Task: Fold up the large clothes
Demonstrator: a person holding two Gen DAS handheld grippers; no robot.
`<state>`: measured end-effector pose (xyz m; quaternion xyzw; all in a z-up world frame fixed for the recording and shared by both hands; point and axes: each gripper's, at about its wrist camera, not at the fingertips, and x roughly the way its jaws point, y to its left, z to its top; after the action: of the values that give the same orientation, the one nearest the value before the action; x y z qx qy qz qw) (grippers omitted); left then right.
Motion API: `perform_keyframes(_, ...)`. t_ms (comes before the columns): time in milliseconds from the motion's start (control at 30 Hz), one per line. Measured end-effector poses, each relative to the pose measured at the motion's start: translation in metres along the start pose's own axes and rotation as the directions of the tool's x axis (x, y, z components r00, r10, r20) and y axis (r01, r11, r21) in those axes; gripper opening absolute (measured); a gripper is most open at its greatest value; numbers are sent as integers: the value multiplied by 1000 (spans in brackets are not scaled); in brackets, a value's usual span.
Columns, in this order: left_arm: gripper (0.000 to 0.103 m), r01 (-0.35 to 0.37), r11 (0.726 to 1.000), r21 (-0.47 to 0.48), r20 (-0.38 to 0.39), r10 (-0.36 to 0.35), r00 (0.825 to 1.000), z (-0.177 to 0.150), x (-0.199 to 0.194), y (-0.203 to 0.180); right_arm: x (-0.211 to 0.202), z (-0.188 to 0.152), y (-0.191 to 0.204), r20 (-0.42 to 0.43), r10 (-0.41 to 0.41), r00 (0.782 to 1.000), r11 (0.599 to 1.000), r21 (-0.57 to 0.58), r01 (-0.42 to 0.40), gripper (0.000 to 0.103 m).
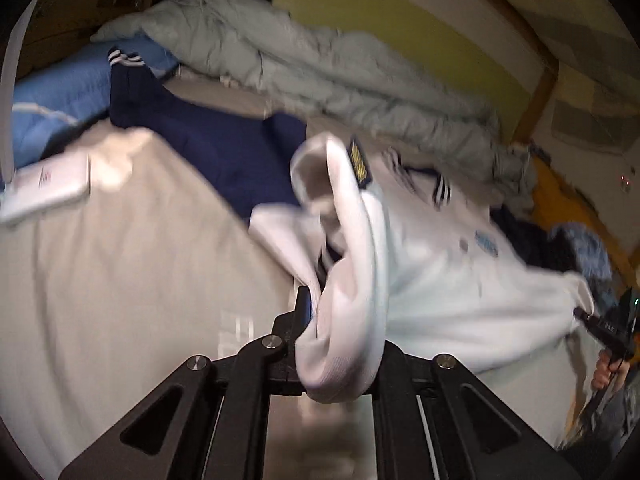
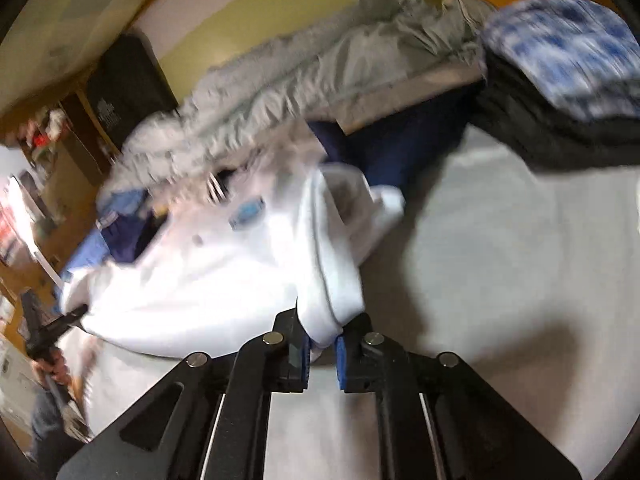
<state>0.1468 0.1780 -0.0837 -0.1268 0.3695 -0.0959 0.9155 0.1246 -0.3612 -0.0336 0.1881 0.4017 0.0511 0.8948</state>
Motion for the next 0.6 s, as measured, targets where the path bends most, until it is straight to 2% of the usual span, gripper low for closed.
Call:
perform_keyframes(33,15,-38,998,46,13,37,999,-8,0,-4,-1,-8,-1,4,-23,1000,1000,-19,23,10)
perform_keyframes(100,27,-117,987,112,56,111,992,-18,0,-14,0,-15,0,33,-92,995,995,-43,94,21)
perform_keyframes(133,35,-140,982,130,77,130,988,-21,-1,-17,-6,-17,-3,54,-120,991,992,-44,123,36)
perform_keyframes(167,43,-150,977,153,104,135,985,-21,-3,-22,-10,-16,-3,74,-141,987,989,-40,145,45)
perform_keyframes(200,49,-145,975,167,125,125,984,-21,-6,-24,-14,-15,-3,94,-156,983,986,-37,160,46)
perform_keyframes(267,68,-142,976,168,163,114,980,-16,-12,-27,-22,-7,-4,134,-146,980,988,-25,151,48)
perform_keyframes(400,77,-118,985,126,186,93,978,11,-4,-25,-21,20,-5,159,-109,981,994,16,108,60)
perform_keyframes(533,79,-72,996,54,164,63,984,29,14,-15,10,38,-7,109,-94,990,993,76,86,61)
perform_keyframes(567,79,-52,998,39,155,46,987,33,20,-12,19,39,-9,93,-102,990,992,83,95,47)
perform_keyframes(600,74,-31,999,30,152,26,988,35,25,-8,27,39,-10,84,-104,991,992,86,97,30)
